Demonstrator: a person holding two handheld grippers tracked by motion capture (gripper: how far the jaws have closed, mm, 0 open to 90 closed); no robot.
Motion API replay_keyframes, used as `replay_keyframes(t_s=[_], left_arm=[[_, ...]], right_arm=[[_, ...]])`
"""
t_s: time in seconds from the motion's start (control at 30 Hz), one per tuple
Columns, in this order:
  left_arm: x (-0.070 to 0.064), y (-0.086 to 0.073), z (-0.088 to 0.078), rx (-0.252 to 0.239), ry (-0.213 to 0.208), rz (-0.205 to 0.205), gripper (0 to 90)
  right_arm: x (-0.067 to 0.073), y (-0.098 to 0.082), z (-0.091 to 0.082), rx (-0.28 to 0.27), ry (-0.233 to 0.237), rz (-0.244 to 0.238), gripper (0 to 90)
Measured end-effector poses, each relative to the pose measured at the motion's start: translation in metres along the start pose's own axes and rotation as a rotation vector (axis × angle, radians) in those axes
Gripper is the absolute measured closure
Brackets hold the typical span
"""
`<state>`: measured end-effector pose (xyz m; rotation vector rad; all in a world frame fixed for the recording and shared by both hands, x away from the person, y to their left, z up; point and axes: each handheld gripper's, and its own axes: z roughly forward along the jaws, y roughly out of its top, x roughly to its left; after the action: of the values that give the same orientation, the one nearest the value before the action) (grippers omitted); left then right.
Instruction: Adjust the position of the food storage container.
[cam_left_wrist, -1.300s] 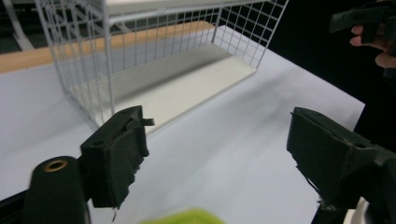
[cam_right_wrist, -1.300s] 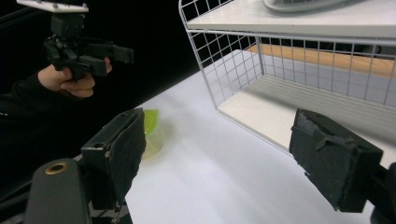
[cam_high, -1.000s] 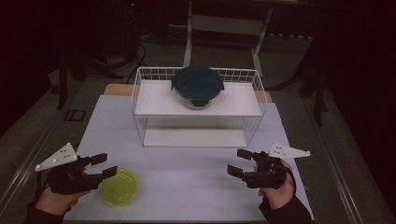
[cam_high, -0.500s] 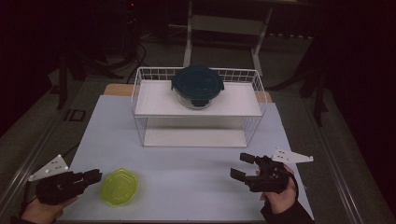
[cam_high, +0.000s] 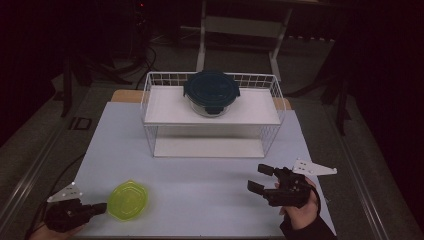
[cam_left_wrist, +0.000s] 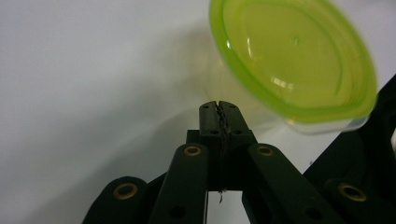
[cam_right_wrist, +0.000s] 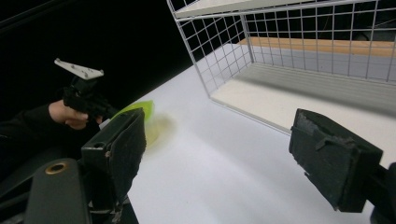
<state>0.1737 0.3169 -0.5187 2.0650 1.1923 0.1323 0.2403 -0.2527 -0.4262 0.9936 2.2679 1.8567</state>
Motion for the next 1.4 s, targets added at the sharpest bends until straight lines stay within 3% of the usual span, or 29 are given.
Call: replay_keyframes(t_s=[0.27, 0.67, 0.83, 1.0, 1.1, 1.4], left_arm=[[-0.005, 0.009, 0.015, 0.004, -0.048, 0.01, 88.5], [-0.008, 0.039, 0.046, 0.035, -0.061, 0.047, 88.5], [-0.007, 0.035, 0.045, 0.043, -0.066, 0.039, 88.5], [-0.012, 0.027, 0.038, 0.058, -0.078, 0.044, 88.5], [-0.015, 0.025, 0.043, 0.072, -0.093, 0.045, 88.5], [-0.02, 0.041, 0.06, 0.071, -0.116, 0.054, 88.5]], right_arm=[[-0.002, 0.0, -0.002, -0.005, -0.003, 0.006, 18.2], [-0.002, 0.0, -0.003, -0.005, -0.006, 0.007, 18.3], [-0.002, -0.002, -0.004, -0.003, -0.006, 0.007, 18.3], [-0.004, -0.002, -0.004, -0.005, -0.008, 0.013, 18.3], [-0.003, -0.002, -0.003, -0.004, -0.01, 0.01, 18.3], [-0.004, -0.003, -0.005, -0.004, -0.017, 0.01, 18.3]])
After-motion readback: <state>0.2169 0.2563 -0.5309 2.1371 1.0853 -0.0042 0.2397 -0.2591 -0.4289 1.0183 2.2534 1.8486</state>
